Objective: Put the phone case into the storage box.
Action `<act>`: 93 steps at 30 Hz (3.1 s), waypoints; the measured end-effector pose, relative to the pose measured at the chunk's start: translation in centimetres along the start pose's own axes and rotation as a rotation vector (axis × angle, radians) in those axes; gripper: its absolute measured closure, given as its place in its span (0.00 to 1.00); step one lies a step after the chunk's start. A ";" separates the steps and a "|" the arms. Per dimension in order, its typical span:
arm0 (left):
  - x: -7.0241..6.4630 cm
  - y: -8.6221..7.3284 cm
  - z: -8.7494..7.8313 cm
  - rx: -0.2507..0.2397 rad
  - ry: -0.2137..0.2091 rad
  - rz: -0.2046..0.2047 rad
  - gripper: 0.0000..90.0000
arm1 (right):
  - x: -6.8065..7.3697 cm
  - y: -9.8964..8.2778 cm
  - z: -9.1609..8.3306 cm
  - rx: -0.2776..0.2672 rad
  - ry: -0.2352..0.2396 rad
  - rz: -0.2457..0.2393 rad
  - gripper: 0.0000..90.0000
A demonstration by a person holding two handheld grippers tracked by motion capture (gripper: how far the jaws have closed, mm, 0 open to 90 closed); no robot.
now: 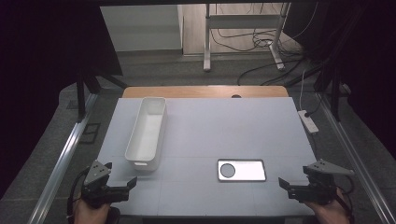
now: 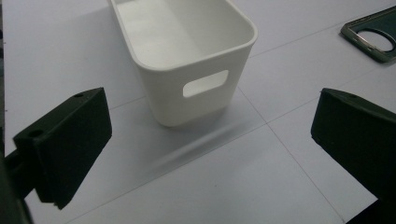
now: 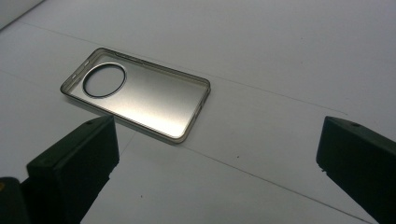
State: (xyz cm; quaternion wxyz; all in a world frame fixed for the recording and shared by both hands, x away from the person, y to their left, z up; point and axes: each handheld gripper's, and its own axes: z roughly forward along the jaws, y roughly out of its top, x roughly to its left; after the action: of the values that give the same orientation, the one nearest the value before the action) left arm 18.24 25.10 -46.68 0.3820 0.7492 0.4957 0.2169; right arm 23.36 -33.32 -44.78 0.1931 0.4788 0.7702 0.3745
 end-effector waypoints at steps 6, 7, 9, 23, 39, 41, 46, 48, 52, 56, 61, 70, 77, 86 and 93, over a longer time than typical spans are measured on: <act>0.2 -0.2 -0.1 -0.020 -0.011 -0.013 0.00 | 0.2 0.0 0.0 0.010 0.008 -0.024 0.00; 0.2 -0.2 -0.2 -0.026 -0.013 -0.015 0.00 | 0.2 0.0 0.1 0.014 0.007 -0.027 0.00; 0.3 -0.2 -0.2 -0.026 -0.017 -0.019 0.00 | 0.2 0.0 0.1 0.022 0.012 -0.026 0.00; 0.1 0.0 0.1 0.006 -0.018 0.002 0.00 | 0.0 0.2 0.5 0.059 0.031 -0.012 0.00; 0.1 0.0 0.1 0.009 -0.020 0.002 0.00 | 0.4 1.4 2.0 0.038 0.089 -0.091 0.00; 0.1 0.0 0.1 0.009 -0.020 0.002 0.00 | 0.5 1.5 2.2 0.043 0.092 -0.097 0.00; 0.1 0.0 0.2 0.013 -0.022 0.008 0.00 | 0.5 1.7 2.7 0.044 0.110 -0.104 0.00; 0.1 0.0 0.2 0.016 -0.021 0.009 0.00 | 0.6 1.8 2.9 0.047 0.113 -0.111 0.00; 0.1 0.0 0.2 0.015 -0.024 0.004 0.00 | 0.8 2.1 3.4 0.060 0.124 -0.117 0.00; 0.1 0.0 0.2 0.014 -0.024 0.003 0.00 | 0.9 2.3 3.8 0.068 0.132 -0.124 0.00; 0.1 0.0 0.2 0.015 -0.024 0.005 0.00 | 1.2 2.5 4.2 0.083 0.149 -0.125 0.00; 0.1 0.0 0.2 0.015 -0.024 0.009 0.00 | 1.7 3.4 5.1 0.087 0.156 -0.142 0.00; 0.1 0.0 0.2 0.015 -0.025 0.009 0.00 | 2.1 3.9 5.8 0.100 0.156 -0.148 0.00; 0.1 0.0 0.2 0.014 -0.031 0.007 0.00 | 2.7 4.7 7.1 0.119 0.155 -0.172 0.00; 0.2 0.0 0.2 0.012 -0.038 0.000 0.01 | 2.8 4.9 7.8 0.137 0.155 -0.192 0.00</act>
State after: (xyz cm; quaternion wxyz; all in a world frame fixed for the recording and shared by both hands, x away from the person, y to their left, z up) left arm 18.47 25.22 -46.79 0.3870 0.7554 0.4896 0.1997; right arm 30.04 -26.51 -45.87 0.1348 0.3845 0.8489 0.3366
